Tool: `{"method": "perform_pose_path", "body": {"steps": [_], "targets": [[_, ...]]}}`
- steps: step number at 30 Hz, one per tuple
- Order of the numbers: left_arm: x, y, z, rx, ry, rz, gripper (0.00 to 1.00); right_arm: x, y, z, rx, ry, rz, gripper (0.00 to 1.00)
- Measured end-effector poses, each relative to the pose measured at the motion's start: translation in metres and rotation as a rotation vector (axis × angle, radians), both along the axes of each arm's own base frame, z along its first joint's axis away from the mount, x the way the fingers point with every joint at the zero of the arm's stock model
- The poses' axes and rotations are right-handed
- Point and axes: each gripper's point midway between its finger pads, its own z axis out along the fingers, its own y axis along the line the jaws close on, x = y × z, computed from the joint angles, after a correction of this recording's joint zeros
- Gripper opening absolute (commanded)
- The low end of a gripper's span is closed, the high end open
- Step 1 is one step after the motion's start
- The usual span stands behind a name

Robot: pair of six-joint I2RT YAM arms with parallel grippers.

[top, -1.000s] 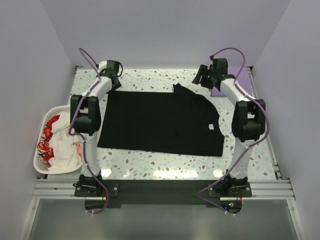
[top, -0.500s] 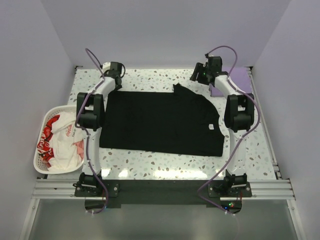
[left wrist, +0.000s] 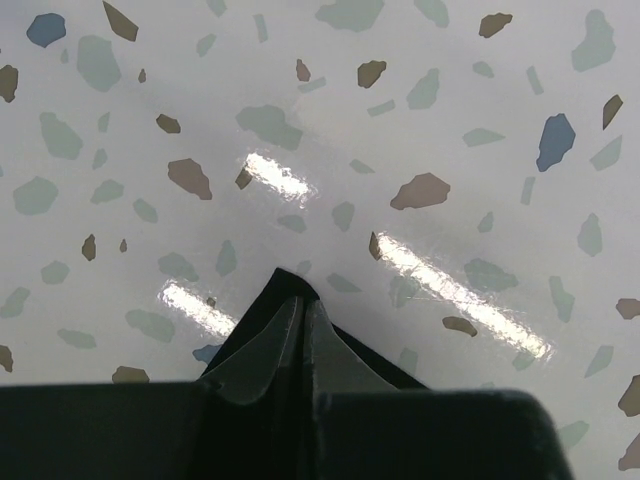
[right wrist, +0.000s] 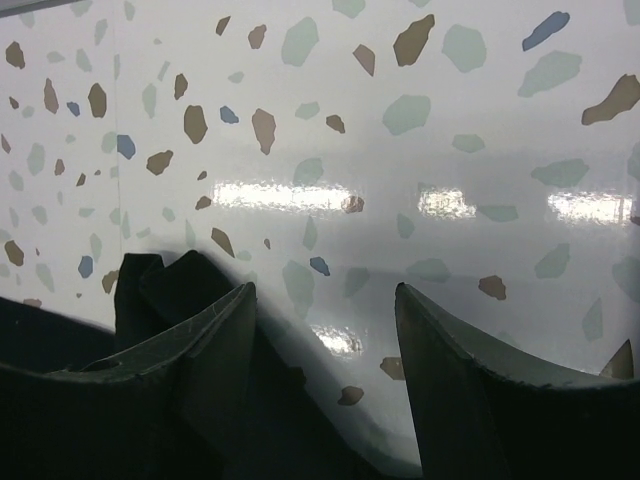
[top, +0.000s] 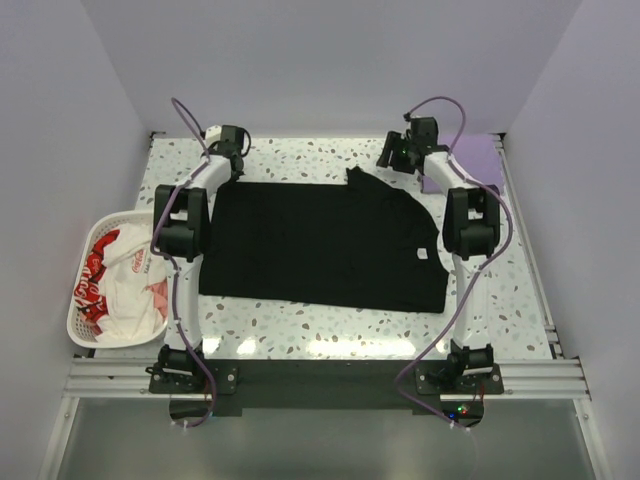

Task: Fold and stack the t-shirts
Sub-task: Fold the tshirt

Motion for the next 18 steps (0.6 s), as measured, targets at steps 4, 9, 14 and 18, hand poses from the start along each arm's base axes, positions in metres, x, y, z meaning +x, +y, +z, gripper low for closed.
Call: {"method": "perform_pose_path", "body": {"steps": [4, 9, 14, 18], "targets": [[0.001, 0.0, 0.0, 0.001, -0.009, 0.001, 0.0, 0.0, 0.007, -0.006, -0.013, 0.004, 0.023, 0.62], [0.003, 0.0, 0.0, 0.001, -0.015, 0.001, 0.0, -0.006, 0.024, -0.01, -0.025, 0.012, 0.065, 0.62], [0.003, 0.0, 0.0, 0.0, -0.021, 0.001, 0.0, -0.008, 0.045, -0.012, -0.04, 0.014, 0.109, 0.62], [0.003, 0.0, 0.001, 0.0, -0.024, 0.001, 0.0, -0.013, 0.053, -0.017, -0.066, 0.032, 0.113, 0.61]]}}
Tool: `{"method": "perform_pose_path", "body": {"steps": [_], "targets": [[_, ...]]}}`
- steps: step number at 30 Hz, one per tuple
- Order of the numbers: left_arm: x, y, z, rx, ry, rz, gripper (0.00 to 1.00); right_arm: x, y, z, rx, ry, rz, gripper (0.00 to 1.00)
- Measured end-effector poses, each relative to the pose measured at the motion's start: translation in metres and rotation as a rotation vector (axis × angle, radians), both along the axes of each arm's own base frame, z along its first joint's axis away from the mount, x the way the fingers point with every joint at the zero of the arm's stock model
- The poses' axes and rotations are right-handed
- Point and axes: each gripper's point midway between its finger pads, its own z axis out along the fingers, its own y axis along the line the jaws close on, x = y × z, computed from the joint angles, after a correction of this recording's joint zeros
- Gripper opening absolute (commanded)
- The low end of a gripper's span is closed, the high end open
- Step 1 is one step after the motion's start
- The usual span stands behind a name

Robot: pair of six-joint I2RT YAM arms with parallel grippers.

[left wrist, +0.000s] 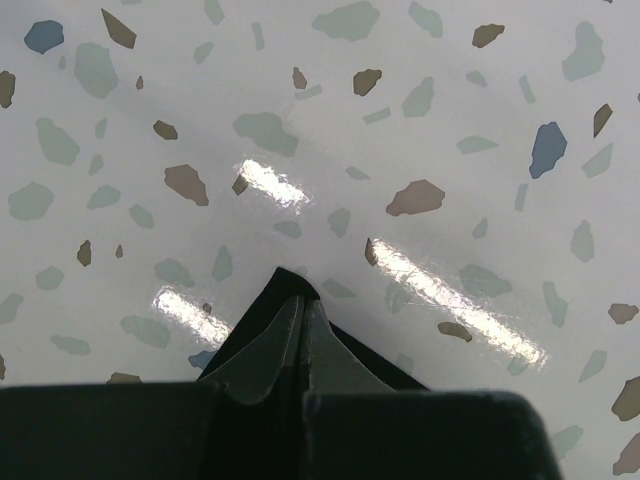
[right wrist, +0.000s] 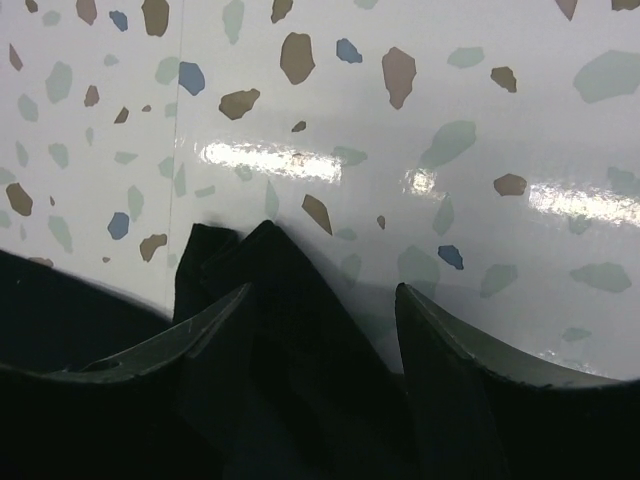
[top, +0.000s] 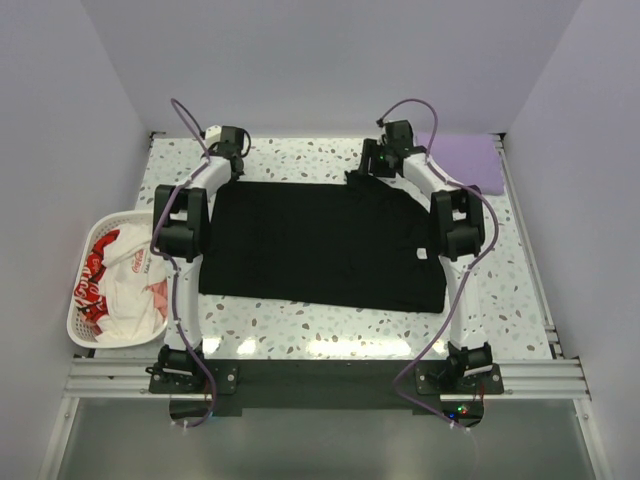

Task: Fold and stack the t-shirts
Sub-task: Fold the tshirt

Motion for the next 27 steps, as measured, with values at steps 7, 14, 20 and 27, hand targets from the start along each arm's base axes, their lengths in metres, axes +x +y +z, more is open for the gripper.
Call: {"method": "perform_pose_path", "body": {"steps": [7, 14, 20, 27], "targets": [[0.0, 0.0, 0.0, -0.001, -0.005, 0.0, 0.0, 0.0, -0.003, -0.004, -0.021, 0.0, -0.019, 0.42], [0.0, 0.0, 0.0, -0.001, -0.007, 0.0, 0.0, -0.001, -0.004, -0.005, -0.012, 0.01, -0.032, 0.1], [-0.001, 0.0, 0.0, -0.005, -0.008, -0.003, 0.0, -0.002, -0.007, -0.007, -0.019, 0.015, -0.053, 0.01], [-0.007, -0.001, 0.002, -0.011, 0.0, -0.008, 0.0, 0.001, -0.019, 0.03, -0.051, -0.052, -0.105, 0.0]]}}
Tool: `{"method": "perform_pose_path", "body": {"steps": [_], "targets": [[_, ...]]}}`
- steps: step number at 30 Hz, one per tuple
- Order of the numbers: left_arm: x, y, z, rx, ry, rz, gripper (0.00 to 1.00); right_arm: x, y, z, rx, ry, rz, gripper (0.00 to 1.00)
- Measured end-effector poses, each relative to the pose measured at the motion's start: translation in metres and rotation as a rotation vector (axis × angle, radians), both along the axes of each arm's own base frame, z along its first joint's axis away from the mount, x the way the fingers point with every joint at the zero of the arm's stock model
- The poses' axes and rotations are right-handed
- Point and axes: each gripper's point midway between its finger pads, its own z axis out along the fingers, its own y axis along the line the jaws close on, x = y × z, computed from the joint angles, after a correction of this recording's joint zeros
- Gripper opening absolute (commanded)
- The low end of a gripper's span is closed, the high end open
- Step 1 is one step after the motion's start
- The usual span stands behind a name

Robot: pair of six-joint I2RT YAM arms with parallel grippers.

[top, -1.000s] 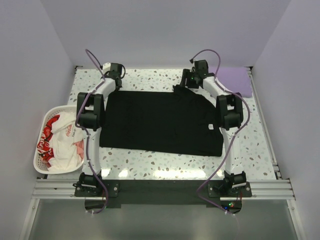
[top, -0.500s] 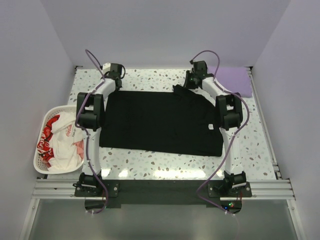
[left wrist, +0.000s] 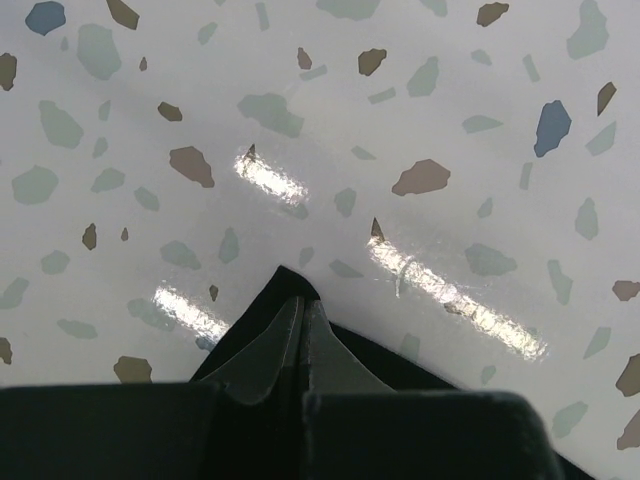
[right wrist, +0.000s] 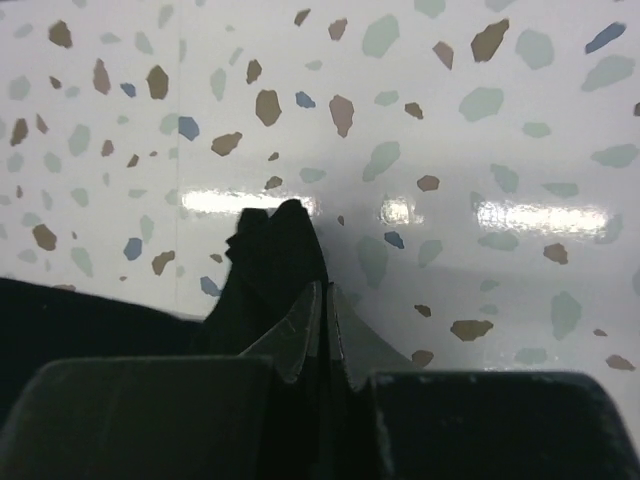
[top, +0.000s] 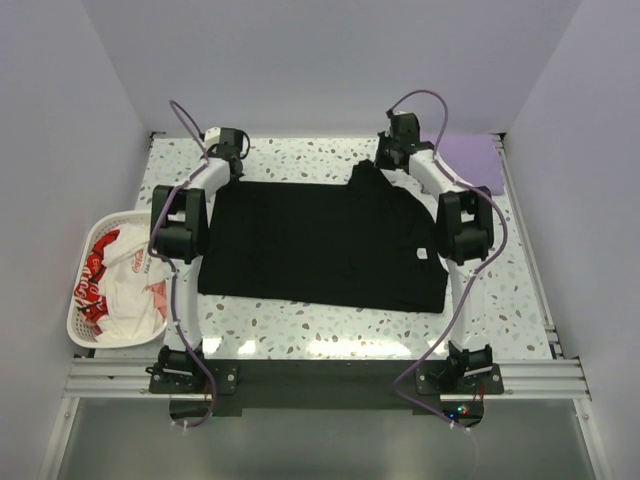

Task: Fold and stack the t-shirts
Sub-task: Fold the tshirt

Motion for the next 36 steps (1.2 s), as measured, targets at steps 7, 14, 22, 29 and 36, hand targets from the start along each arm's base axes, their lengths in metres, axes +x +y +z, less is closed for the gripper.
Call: {"method": "perform_pose_path", "body": {"steps": [7, 14, 22, 29, 36], "targets": [[-0.004, -0.001, 0.009, -0.008, -0.008, -0.005, 0.0, -0.001, -0.007, 0.063, 0.001, -0.116, -0.029, 0.0], [-0.008, -0.003, 0.029, -0.022, -0.042, -0.013, 0.0, -0.012, -0.015, 0.069, -0.014, -0.133, -0.048, 0.0], [-0.013, -0.002, 0.043, -0.035, -0.073, -0.017, 0.0, -0.03, -0.02, 0.032, -0.036, -0.058, -0.052, 0.01], [-0.02, 0.001, 0.037, -0.041, -0.058, -0.012, 0.0, -0.044, -0.025, 0.028, -0.04, -0.055, -0.064, 0.0], [-0.031, 0.003, 0.044, -0.046, -0.058, -0.007, 0.0, -0.065, -0.032, 0.045, -0.018, -0.096, -0.105, 0.0]]}}
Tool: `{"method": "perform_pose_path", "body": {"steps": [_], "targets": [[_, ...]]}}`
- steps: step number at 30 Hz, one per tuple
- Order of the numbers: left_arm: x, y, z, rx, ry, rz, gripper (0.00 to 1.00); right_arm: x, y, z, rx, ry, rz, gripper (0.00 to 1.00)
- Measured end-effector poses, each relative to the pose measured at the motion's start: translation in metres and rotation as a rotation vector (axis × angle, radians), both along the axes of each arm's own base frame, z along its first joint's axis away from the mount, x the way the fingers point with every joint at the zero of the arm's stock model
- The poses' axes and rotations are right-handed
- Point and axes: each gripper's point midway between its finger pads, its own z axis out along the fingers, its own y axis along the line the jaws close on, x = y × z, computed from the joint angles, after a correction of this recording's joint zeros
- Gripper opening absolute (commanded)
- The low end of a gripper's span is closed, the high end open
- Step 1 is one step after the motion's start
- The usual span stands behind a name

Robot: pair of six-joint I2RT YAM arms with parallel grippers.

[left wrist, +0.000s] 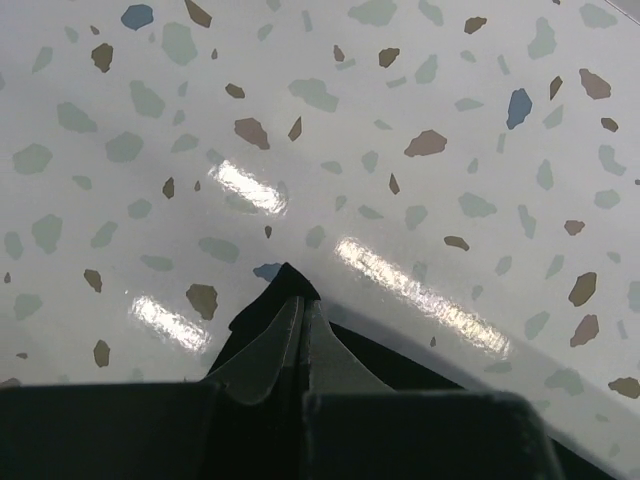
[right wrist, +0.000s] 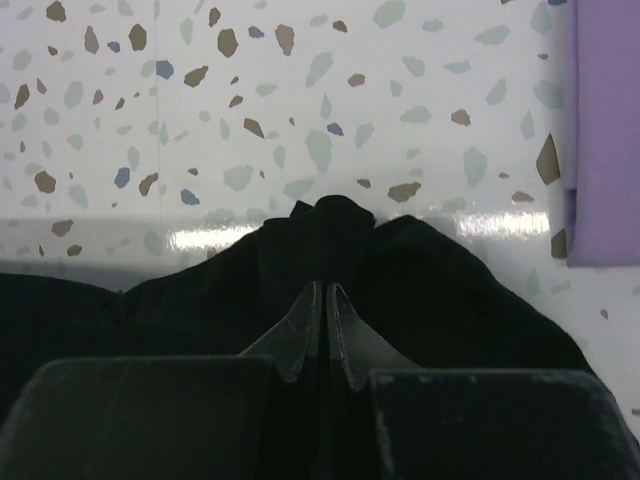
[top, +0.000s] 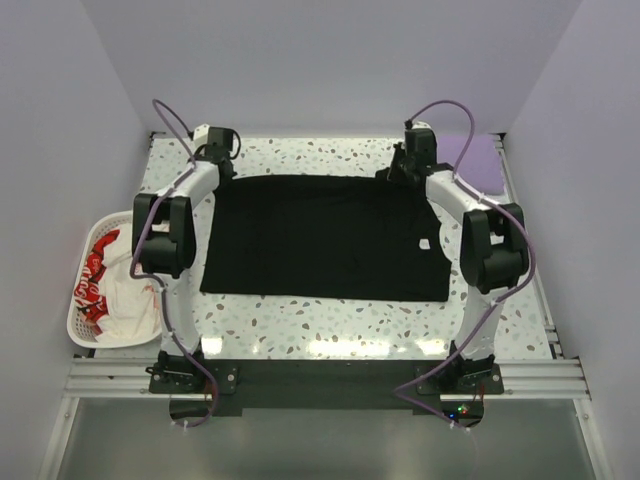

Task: Fold and stack the t-shirts
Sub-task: Fold the tshirt

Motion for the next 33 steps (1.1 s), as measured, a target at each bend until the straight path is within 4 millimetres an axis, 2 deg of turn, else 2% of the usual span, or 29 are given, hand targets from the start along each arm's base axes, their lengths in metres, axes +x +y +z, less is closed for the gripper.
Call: {"method": "perform_pose_path", "body": {"steps": [6, 12, 19, 26, 33], "targets": [[-0.014, 0.0, 0.013, -0.022, -0.019, 0.022, 0.0, -0.03, -0.012, 0.006, 0.023, -0.015, -0.071, 0.0], [-0.031, 0.0, 0.022, -0.054, -0.034, 0.053, 0.0, -0.064, -0.023, 0.003, 0.062, -0.022, -0.146, 0.0], [-0.068, -0.001, 0.014, -0.101, -0.005, 0.09, 0.0, -0.099, -0.027, 0.0, 0.15, -0.054, -0.202, 0.0], [-0.104, -0.002, 0.006, -0.143, 0.018, 0.128, 0.0, -0.13, -0.027, -0.012, 0.225, -0.054, -0.241, 0.0], [-0.125, -0.002, 0.003, -0.171, 0.022, 0.156, 0.0, -0.154, -0.029, -0.018, 0.29, -0.066, -0.272, 0.0]]}}
